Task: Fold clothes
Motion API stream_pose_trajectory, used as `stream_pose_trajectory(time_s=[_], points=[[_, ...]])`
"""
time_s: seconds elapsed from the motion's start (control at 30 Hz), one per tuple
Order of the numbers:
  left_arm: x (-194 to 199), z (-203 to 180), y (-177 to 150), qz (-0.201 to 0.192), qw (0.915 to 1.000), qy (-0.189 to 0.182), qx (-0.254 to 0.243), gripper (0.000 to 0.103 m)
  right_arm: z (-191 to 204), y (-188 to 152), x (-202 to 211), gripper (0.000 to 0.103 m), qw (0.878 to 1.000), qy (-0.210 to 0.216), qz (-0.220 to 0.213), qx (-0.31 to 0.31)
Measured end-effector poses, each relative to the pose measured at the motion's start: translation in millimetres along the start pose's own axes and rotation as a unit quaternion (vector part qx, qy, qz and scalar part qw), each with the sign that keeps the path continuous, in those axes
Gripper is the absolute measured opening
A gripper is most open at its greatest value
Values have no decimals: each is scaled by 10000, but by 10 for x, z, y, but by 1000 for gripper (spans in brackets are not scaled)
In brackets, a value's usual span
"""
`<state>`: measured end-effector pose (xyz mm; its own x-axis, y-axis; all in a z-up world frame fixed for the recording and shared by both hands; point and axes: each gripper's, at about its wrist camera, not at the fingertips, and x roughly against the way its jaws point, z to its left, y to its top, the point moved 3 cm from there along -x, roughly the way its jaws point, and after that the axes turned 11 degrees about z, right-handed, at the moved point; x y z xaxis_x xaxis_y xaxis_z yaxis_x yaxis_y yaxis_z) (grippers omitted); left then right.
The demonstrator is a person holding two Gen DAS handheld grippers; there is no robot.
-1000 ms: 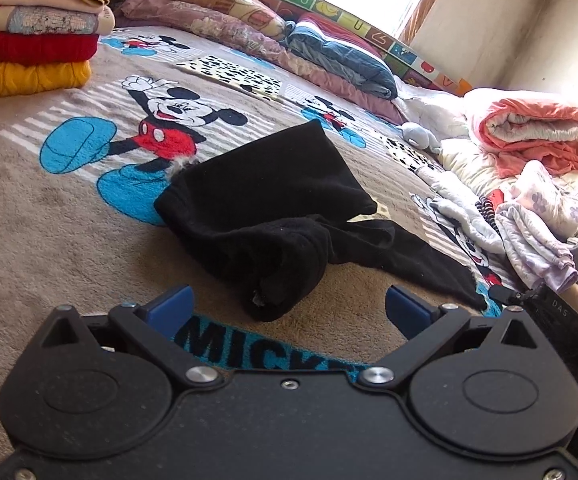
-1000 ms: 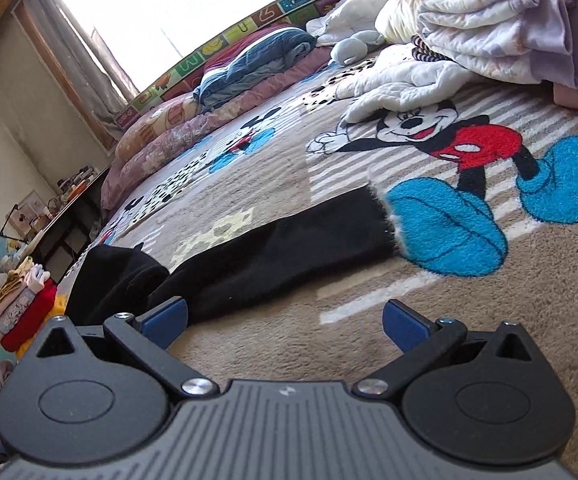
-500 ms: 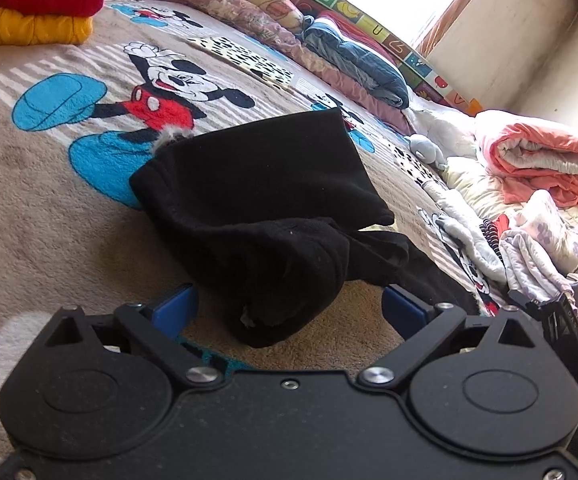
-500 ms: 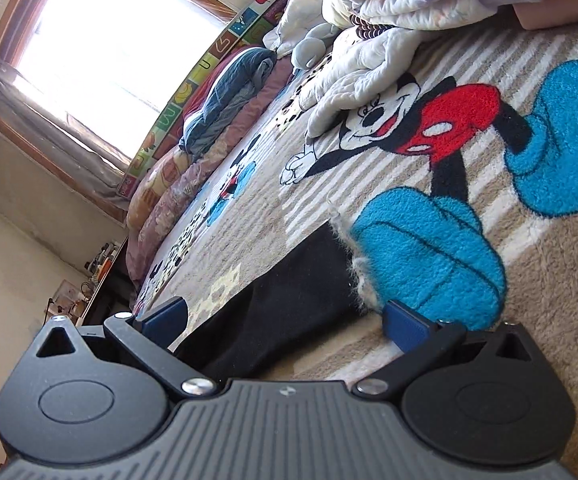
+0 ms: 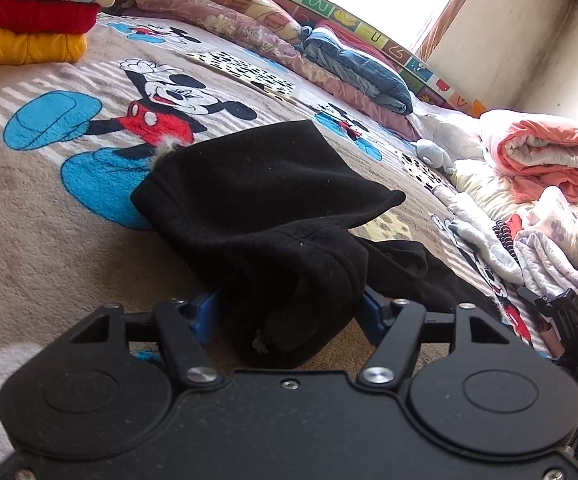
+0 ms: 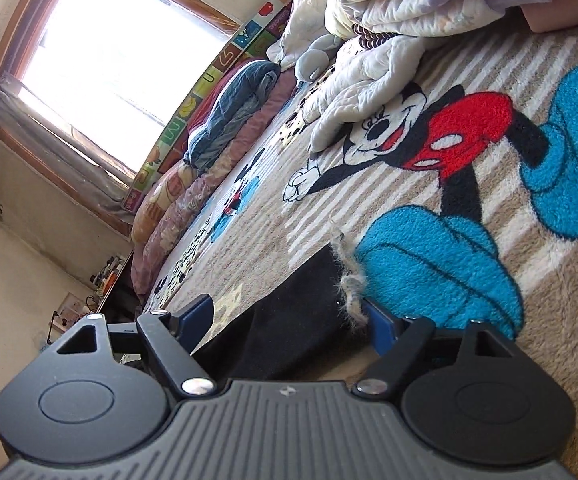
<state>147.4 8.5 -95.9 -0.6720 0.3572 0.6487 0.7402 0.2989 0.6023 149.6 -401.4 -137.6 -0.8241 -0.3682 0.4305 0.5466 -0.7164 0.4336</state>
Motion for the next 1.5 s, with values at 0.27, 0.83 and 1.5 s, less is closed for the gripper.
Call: stream_pose_trajectory(time_s=[0.27,0.83,1.5], points=[[0,-37,9,81,9998,-67,-146,25,-40,-47,-87,37,9999,30,105,-26],[517,143,135,-21,9956,-824,439,11,14,-174,395,6,9982,270,-525,43],[1051,882,-27,822,9734,-1401,1618,10,-43,-869,1520,6,9917,982,-518,-654]])
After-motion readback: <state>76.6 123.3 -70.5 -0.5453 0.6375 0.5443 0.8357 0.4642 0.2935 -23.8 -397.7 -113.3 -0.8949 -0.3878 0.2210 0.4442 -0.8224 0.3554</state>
